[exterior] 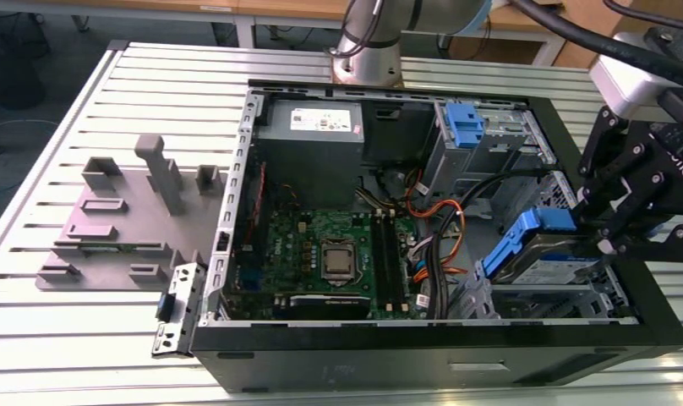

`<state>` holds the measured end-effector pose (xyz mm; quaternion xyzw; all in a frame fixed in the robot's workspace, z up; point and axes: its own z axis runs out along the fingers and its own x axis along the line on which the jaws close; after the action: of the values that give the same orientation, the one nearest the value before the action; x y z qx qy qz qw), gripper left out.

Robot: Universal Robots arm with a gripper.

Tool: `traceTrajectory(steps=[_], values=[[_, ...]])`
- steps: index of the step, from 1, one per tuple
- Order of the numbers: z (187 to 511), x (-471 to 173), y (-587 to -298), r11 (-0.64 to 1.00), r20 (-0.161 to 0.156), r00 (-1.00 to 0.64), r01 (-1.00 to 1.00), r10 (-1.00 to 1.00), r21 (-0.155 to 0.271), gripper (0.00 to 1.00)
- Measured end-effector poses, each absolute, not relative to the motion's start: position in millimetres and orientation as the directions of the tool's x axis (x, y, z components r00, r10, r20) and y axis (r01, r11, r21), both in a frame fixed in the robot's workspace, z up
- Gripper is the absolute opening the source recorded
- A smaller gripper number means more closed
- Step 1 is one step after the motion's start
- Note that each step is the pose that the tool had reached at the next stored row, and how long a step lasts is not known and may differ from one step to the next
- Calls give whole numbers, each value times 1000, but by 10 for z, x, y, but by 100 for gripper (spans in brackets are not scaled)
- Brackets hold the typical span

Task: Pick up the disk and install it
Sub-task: 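Insert the disk into the insertion slot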

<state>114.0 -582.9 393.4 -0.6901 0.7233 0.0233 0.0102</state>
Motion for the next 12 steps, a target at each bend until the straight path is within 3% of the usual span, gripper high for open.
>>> traceTrajectory(steps=[12], values=[[3796, 1140, -5829, 47, -47, -47, -999, -998, 19, 35]])
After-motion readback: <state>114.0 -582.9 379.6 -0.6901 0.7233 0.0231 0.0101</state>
